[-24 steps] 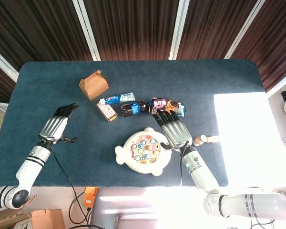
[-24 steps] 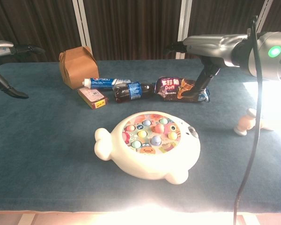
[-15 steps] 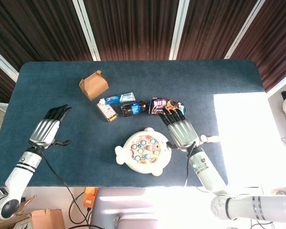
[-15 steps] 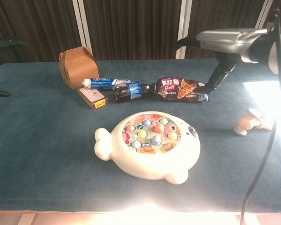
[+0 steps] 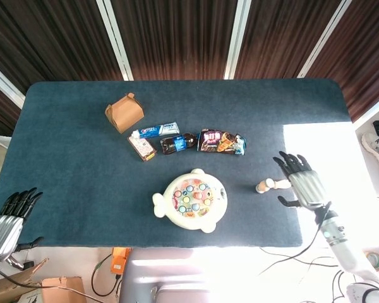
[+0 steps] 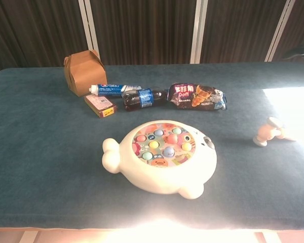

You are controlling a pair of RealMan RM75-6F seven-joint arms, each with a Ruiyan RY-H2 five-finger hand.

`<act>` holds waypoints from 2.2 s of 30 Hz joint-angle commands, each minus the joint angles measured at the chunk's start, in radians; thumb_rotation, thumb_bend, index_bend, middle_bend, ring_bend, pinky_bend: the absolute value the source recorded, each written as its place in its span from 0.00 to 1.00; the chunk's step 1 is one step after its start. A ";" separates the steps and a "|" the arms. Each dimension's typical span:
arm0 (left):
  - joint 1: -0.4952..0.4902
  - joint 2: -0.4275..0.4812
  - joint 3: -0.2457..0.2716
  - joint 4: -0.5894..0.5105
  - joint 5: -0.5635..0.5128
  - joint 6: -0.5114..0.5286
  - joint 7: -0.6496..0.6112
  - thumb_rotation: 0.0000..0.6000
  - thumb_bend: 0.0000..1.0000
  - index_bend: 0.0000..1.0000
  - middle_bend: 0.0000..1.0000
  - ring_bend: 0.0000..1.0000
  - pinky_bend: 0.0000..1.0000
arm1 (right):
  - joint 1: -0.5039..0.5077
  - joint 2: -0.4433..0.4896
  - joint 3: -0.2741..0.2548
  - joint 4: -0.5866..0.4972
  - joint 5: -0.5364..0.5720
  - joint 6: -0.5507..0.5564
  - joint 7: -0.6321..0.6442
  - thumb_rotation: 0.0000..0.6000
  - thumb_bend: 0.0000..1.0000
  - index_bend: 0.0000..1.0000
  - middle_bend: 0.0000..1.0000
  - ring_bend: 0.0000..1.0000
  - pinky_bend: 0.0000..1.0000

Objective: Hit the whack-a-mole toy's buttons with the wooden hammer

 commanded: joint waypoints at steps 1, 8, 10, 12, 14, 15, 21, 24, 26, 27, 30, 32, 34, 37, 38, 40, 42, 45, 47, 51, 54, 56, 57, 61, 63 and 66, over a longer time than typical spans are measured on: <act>0.064 -0.078 0.030 0.135 0.062 0.076 -0.077 1.00 0.10 0.00 0.00 0.00 0.07 | -0.051 -0.034 -0.044 0.185 -0.067 -0.037 0.108 1.00 0.18 0.00 0.00 0.00 0.00; 0.088 -0.138 0.024 0.237 0.069 0.082 -0.099 1.00 0.10 0.00 0.00 0.00 0.07 | -0.006 -0.188 -0.005 0.424 -0.047 -0.158 0.196 1.00 0.18 0.08 0.00 0.00 0.00; 0.089 -0.148 0.019 0.253 0.061 0.074 -0.096 1.00 0.10 0.00 0.00 0.00 0.07 | 0.003 -0.221 0.001 0.467 -0.057 -0.170 0.208 1.00 0.18 0.12 0.00 0.00 0.00; 0.092 -0.163 0.012 0.277 0.054 0.069 -0.092 1.00 0.10 0.00 0.00 0.00 0.07 | 0.009 -0.253 0.006 0.506 -0.072 -0.175 0.223 1.00 0.18 0.15 0.01 0.00 0.00; 0.094 -0.176 0.007 0.297 0.047 0.060 -0.098 1.00 0.10 0.00 0.00 0.00 0.07 | 0.013 -0.275 0.008 0.536 -0.090 -0.175 0.235 1.00 0.18 0.19 0.03 0.00 0.00; 0.094 -0.180 0.006 0.303 0.044 0.055 -0.102 1.00 0.10 0.00 0.00 0.00 0.07 | 0.013 -0.283 0.008 0.547 -0.097 -0.173 0.241 1.00 0.19 0.21 0.05 0.00 0.00; 0.096 -0.192 -0.002 0.330 0.037 0.040 -0.117 1.00 0.10 0.00 0.00 0.00 0.07 | 0.016 -0.324 0.013 0.602 -0.133 -0.162 0.271 1.00 0.30 0.36 0.17 0.00 0.00; 0.098 -0.193 -0.003 0.336 0.038 0.038 -0.119 1.00 0.10 0.00 0.00 0.00 0.07 | 0.021 -0.352 0.014 0.636 -0.137 -0.177 0.277 1.00 0.32 0.39 0.19 0.00 0.00; 0.100 -0.194 -0.005 0.339 0.038 0.037 -0.119 1.00 0.10 0.00 0.00 0.00 0.07 | 0.024 -0.368 0.017 0.654 -0.138 -0.184 0.285 1.00 0.32 0.39 0.19 0.00 0.00; 0.100 -0.195 -0.006 0.340 0.037 0.036 -0.119 1.00 0.10 0.00 0.00 0.00 0.07 | 0.026 -0.380 0.020 0.667 -0.140 -0.183 0.293 1.00 0.32 0.39 0.20 0.01 0.00; 0.102 -0.195 -0.010 0.342 0.035 0.034 -0.117 1.00 0.10 0.00 0.00 0.00 0.07 | 0.030 -0.404 0.023 0.700 -0.148 -0.187 0.305 1.00 0.32 0.40 0.20 0.02 0.01; 0.103 -0.195 -0.012 0.343 0.034 0.033 -0.114 1.00 0.10 0.00 0.00 0.00 0.07 | 0.032 -0.415 0.023 0.714 -0.150 -0.192 0.307 1.00 0.32 0.41 0.20 0.03 0.02; 0.103 -0.195 -0.012 0.343 0.034 0.031 -0.113 1.00 0.10 0.00 0.00 0.00 0.07 | 0.032 -0.420 0.024 0.720 -0.151 -0.194 0.308 1.00 0.32 0.42 0.20 0.03 0.02; 0.104 -0.194 -0.013 0.343 0.032 0.027 -0.113 1.00 0.10 0.00 0.00 0.00 0.07 | 0.033 -0.429 0.025 0.731 -0.154 -0.196 0.312 1.00 0.32 0.44 0.20 0.04 0.02; 0.104 -0.193 -0.013 0.344 0.029 0.023 -0.112 1.00 0.10 0.00 0.00 0.00 0.07 | 0.034 -0.435 0.024 0.737 -0.154 -0.200 0.315 1.00 0.32 0.45 0.21 0.05 0.02; 0.105 -0.192 -0.015 0.343 0.028 0.021 -0.113 1.00 0.10 0.00 0.00 0.00 0.07 | 0.036 -0.449 0.024 0.756 -0.157 -0.205 0.319 1.00 0.33 0.47 0.22 0.06 0.02; 0.107 -0.191 -0.016 0.343 0.028 0.021 -0.113 1.00 0.10 0.00 0.00 0.00 0.07 | 0.037 -0.458 0.024 0.769 -0.160 -0.208 0.326 1.00 0.34 0.48 0.22 0.06 0.02; 0.108 -0.189 -0.017 0.343 0.026 0.018 -0.115 1.00 0.10 0.00 0.00 0.00 0.07 | 0.039 -0.471 0.026 0.785 -0.163 -0.213 0.337 1.00 0.35 0.48 0.22 0.06 0.02; 0.109 -0.187 -0.017 0.343 0.026 0.015 -0.114 1.00 0.10 0.00 0.00 0.00 0.07 | 0.041 -0.477 0.026 0.793 -0.166 -0.215 0.339 1.00 0.35 0.48 0.22 0.07 0.02; 0.111 -0.185 -0.017 0.343 0.030 0.017 -0.107 1.00 0.11 0.00 0.00 0.00 0.07 | 0.041 -0.481 0.030 0.799 -0.170 -0.211 0.348 1.00 0.34 0.49 0.23 0.07 0.02; 0.112 -0.185 -0.019 0.345 0.028 0.013 -0.107 1.00 0.11 0.00 0.00 0.00 0.07 | 0.041 -0.482 0.032 0.801 -0.170 -0.212 0.347 1.00 0.35 0.49 0.23 0.07 0.02; 0.111 -0.184 -0.019 0.345 0.027 0.009 -0.109 1.00 0.11 0.00 0.00 0.00 0.07 | 0.041 -0.483 0.033 0.803 -0.170 -0.214 0.344 1.00 0.35 0.50 0.23 0.08 0.02; 0.111 -0.183 -0.018 0.346 0.028 0.007 -0.108 1.00 0.11 0.00 0.00 0.00 0.07 | 0.041 -0.484 0.034 0.803 -0.169 -0.215 0.343 1.00 0.35 0.50 0.23 0.08 0.02; 0.111 -0.178 -0.016 0.345 0.032 0.002 -0.094 1.00 0.11 0.00 0.00 0.00 0.07 | 0.041 -0.489 0.035 0.808 -0.166 -0.220 0.340 1.00 0.35 0.50 0.23 0.08 0.02; 0.111 -0.177 -0.016 0.344 0.030 -0.001 -0.089 1.00 0.11 0.00 0.00 0.00 0.07 | 0.042 -0.492 0.037 0.811 -0.164 -0.223 0.336 1.00 0.35 0.51 0.23 0.08 0.02; 0.111 -0.174 -0.016 0.341 0.029 -0.008 -0.089 1.00 0.11 0.00 0.00 0.00 0.07 | 0.043 -0.495 0.040 0.814 -0.161 -0.226 0.334 1.00 0.35 0.52 0.23 0.09 0.03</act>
